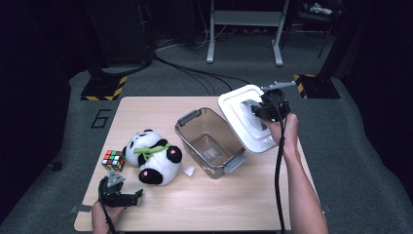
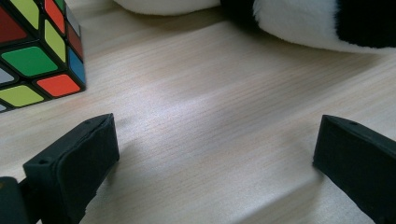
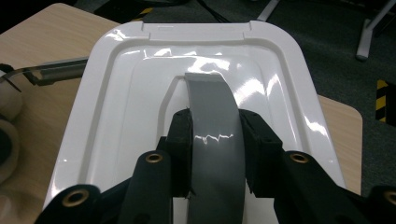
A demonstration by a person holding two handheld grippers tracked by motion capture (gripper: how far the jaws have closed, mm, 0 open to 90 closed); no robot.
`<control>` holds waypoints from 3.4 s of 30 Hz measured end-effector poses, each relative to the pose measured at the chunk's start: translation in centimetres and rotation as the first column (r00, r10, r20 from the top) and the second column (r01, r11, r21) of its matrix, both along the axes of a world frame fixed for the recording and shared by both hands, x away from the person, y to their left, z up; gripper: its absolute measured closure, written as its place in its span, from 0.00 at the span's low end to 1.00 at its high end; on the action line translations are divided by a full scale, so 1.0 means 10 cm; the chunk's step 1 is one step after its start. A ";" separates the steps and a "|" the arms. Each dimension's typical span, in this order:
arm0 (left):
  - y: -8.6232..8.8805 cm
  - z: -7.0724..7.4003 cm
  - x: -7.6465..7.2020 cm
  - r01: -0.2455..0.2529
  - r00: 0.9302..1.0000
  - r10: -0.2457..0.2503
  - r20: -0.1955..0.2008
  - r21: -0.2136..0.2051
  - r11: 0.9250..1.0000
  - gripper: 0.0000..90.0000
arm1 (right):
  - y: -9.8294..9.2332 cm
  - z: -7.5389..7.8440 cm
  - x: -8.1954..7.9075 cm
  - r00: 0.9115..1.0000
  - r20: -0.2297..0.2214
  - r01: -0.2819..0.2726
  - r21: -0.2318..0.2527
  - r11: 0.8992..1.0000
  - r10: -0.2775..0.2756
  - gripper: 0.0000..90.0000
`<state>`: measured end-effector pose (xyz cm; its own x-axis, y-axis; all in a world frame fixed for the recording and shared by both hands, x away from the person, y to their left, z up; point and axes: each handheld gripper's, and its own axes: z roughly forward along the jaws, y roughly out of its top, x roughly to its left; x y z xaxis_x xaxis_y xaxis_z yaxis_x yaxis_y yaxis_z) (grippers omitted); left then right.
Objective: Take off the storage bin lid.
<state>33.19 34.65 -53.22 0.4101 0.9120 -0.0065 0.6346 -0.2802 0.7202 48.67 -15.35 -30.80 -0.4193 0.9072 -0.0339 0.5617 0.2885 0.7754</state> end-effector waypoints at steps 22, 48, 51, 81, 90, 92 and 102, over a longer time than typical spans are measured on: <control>0.00 0.00 0.00 0.000 1.000 0.000 0.000 0.001 1.000 0.00 | -0.37 -0.26 0.16 0.991 -0.050 0.125 0.014 0.992 -0.124 0.74; 0.00 0.00 0.00 0.000 1.000 0.000 0.002 -0.002 1.000 0.00 | -0.53 -0.88 0.42 0.950 -0.144 0.285 0.023 0.958 -0.278 0.74; 0.00 0.00 0.00 0.000 1.000 0.000 0.002 -0.002 1.000 0.00 | -0.53 -0.94 0.44 0.945 -0.156 0.296 0.025 0.955 -0.289 0.74; 0.00 0.00 0.00 0.000 1.000 0.000 0.002 -0.002 1.000 0.00 | -0.43 -1.57 0.55 0.910 -0.217 0.366 0.021 0.931 -0.353 0.74; 0.00 0.00 0.00 0.000 1.000 0.000 0.002 -0.002 1.000 0.00 | -0.38 -1.72 0.57 0.909 -0.215 0.366 -0.004 0.931 -0.358 0.74; 0.00 0.00 0.00 0.000 1.000 0.000 0.002 -0.002 1.000 0.00 | -0.36 -1.72 0.57 0.907 -0.216 0.369 -0.007 0.929 -0.362 0.74; 0.00 0.00 0.00 0.000 1.000 0.000 0.002 -0.002 1.000 0.00 | -0.40 -1.66 0.49 0.924 -0.211 0.328 0.002 0.945 -0.320 0.44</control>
<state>33.19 34.65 -53.23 0.4104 0.9119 -0.0071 0.6330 -0.2792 0.7220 53.55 -19.36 -47.39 -0.0968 0.9937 0.0573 0.7676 0.0379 0.6398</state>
